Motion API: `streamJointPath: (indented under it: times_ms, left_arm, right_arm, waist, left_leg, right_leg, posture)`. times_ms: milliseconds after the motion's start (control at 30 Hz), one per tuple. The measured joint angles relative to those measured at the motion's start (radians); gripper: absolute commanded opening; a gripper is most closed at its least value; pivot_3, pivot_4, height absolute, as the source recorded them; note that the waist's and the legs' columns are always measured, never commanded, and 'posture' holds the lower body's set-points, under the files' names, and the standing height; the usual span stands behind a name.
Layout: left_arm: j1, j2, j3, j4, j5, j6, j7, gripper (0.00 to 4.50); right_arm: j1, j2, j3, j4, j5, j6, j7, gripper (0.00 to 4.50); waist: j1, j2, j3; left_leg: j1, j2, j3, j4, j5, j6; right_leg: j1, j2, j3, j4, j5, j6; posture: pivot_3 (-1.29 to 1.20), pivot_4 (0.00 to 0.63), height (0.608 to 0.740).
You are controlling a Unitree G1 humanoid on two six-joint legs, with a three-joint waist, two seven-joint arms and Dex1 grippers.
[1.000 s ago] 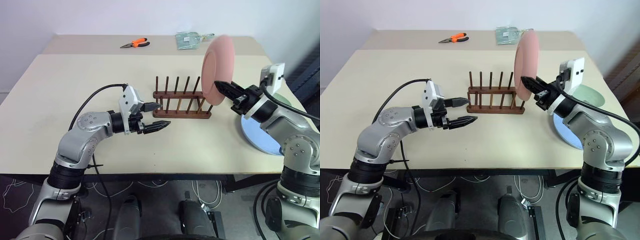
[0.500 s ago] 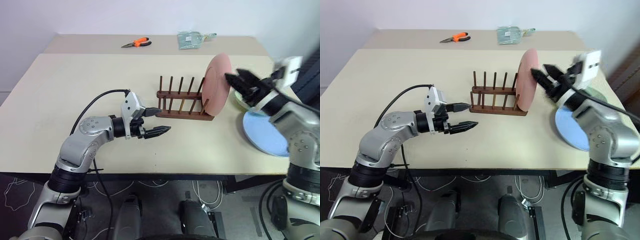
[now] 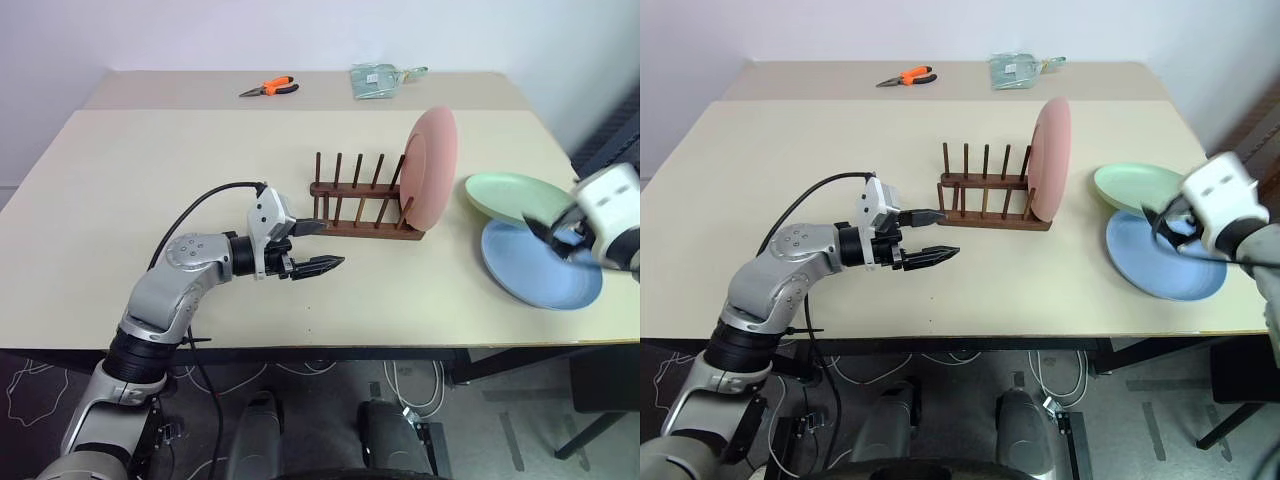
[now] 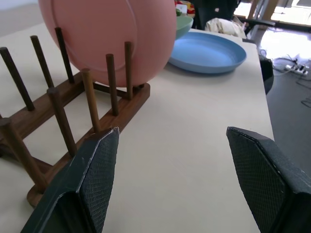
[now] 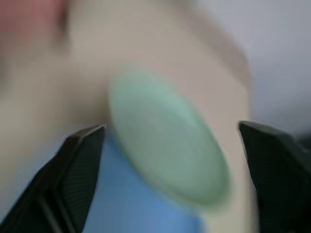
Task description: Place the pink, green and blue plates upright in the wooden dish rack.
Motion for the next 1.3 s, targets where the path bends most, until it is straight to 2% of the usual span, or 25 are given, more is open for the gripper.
streamJointPath:
  times_ms: [133, 267, 300, 333, 567, 733, 867, 967, 1033, 1133, 1233, 1300]
  left_arm:
    - [-0.013, -0.004, -0.006, 0.010, 0.006, -0.006, -0.007, 3.64]
    - [-0.010, -0.003, -0.006, 0.009, 0.009, -0.007, -0.007, 3.64]
    - [-0.007, -0.001, -0.006, 0.008, 0.011, -0.006, -0.006, 3.64]
    - [-0.005, 0.001, -0.006, 0.008, 0.014, -0.006, -0.006, 3.64]
    - [0.016, 0.011, -0.005, -0.010, 0.016, -0.003, 0.008, 3.64]
    - [0.018, 0.013, -0.005, -0.016, 0.015, -0.004, 0.015, 3.64]
    - [0.018, 0.015, -0.005, -0.016, 0.016, -0.004, 0.015, 3.64]
    - [0.017, 0.016, -0.004, -0.015, 0.015, -0.005, 0.014, 3.64]
    - [0.016, 0.013, -0.003, -0.014, 0.015, -0.006, 0.013, 3.64]
    - [0.012, 0.011, 0.004, 0.006, 0.016, -0.018, 0.013, 3.64]
    - [0.001, 0.013, 0.031, 0.064, 0.020, -0.042, 0.019, 3.64]
    - [-0.016, 0.016, 0.042, 0.088, 0.024, -0.053, 0.020, 3.64]
  right_arm:
    - [-0.087, 0.000, 0.128, 0.187, -0.181, -0.212, -0.031, 4.44]
    - [-0.206, 0.016, 0.209, 0.340, -0.295, -0.357, -0.054, 4.44]
    - [-0.234, 0.032, 0.231, 0.386, -0.317, -0.390, -0.059, 3.90]
    - [-0.250, 0.048, 0.242, 0.418, -0.330, -0.411, -0.063, 3.61]
    - [-0.281, 0.077, 0.279, 0.518, -0.385, -0.492, -0.066, 0.04]
    - [-0.252, 0.077, 0.257, 0.480, -0.391, -0.487, -0.084, 0.04]
    - [-0.206, 0.078, 0.157, 0.341, -0.332, -0.426, -0.084, 0.04]
    - [-0.207, 0.182, -0.041, 0.145, -0.105, -0.272, -0.078, 0.04]
    - [-0.252, 0.298, -0.186, -0.037, 0.144, -0.112, -0.089, 0.04]
    - [-0.335, 0.375, -0.318, -0.226, 0.445, 0.080, -0.139, 0.04]
    - [-0.403, 0.447, -0.397, -0.392, 0.819, 0.232, -0.238, 0.04]
    - [-0.426, 0.469, -0.395, -0.477, 1.029, 0.300, -0.310, 0.04]
  waist:
    - [-0.006, 0.003, 0.001]
    - [-0.001, 0.003, 0.001]
    - [0.001, 0.003, 0.001]
    - [0.003, 0.003, 0.001]
    - [0.003, 0.003, 0.001]
    - [0.003, 0.003, 0.001]
    - [0.005, 0.003, 0.001]
    - [0.001, 0.003, 0.001]
    - [0.002, 0.003, 0.001]
    - [0.008, 0.003, 0.001]
    - [0.007, 0.003, 0.001]
    - [0.005, 0.003, 0.001]
  left_leg:
    - [0.000, 0.000, 0.001, -0.001, 0.000, 0.000]
    - [0.000, 0.000, 0.001, 0.000, 0.000, 0.000]
    - [0.000, 0.000, 0.000, 0.000, 0.000, 0.000]
    - [0.000, 0.000, 0.000, 0.000, 0.000, 0.000]
    - [0.000, -0.001, 0.000, -0.001, 0.000, 0.000]
    - [0.001, -0.001, 0.000, 0.000, 0.000, 0.000]
    - [0.001, -0.001, 0.000, 0.000, 0.000, 0.000]
    - [0.001, 0.000, 0.000, 0.000, 0.000, 0.000]
    - [0.002, 0.000, 0.000, -0.001, 0.000, 0.000]
    - [0.002, 0.000, -0.001, 0.000, 0.000, 0.000]
    - [0.002, 0.000, -0.001, 0.000, 0.000, 0.000]
    - [0.002, 0.000, -0.001, 0.000, 0.000, 0.000]
  right_leg:
    - [-0.001, 0.000, 0.001, 0.001, 0.000, 0.000]
    - [0.000, 0.000, 0.001, 0.001, 0.000, 0.001]
    - [0.000, 0.000, 0.001, 0.000, 0.000, 0.001]
    - [0.000, 0.000, 0.001, 0.000, 0.000, 0.001]
    - [0.001, 0.000, 0.001, 0.001, 0.000, 0.001]
    - [0.001, 0.000, 0.001, 0.001, 0.000, 0.002]
    - [0.001, 0.000, 0.001, 0.001, 0.000, 0.002]
    - [0.001, 0.000, 0.001, 0.002, 0.000, 0.002]
    - [0.002, 0.000, 0.001, 0.003, 0.001, 0.005]
    - [0.003, 0.000, 0.001, 0.002, 0.000, 0.002]
    - [0.003, 0.000, 0.001, 0.002, 0.000, 0.002]
    - [0.003, 0.000, 0.001, 0.002, 0.000, 0.001]
  posture:
    - [0.00, 0.150, 0.740]
    - [0.00, 0.150, 0.740]
    - [0.00, 0.150, 0.740]
    - [0.00, 0.150, 0.740]
    - [0.00, 0.150, 0.740]
    - [0.00, 0.150, 0.740]
    - [0.00, 0.150, 0.740]
    - [0.00, 0.150, 0.740]
    - [0.00, 0.150, 0.740]
    - [0.00, 0.150, 0.740]
    - [0.00, 0.150, 0.740]
    - [0.00, 0.150, 0.740]
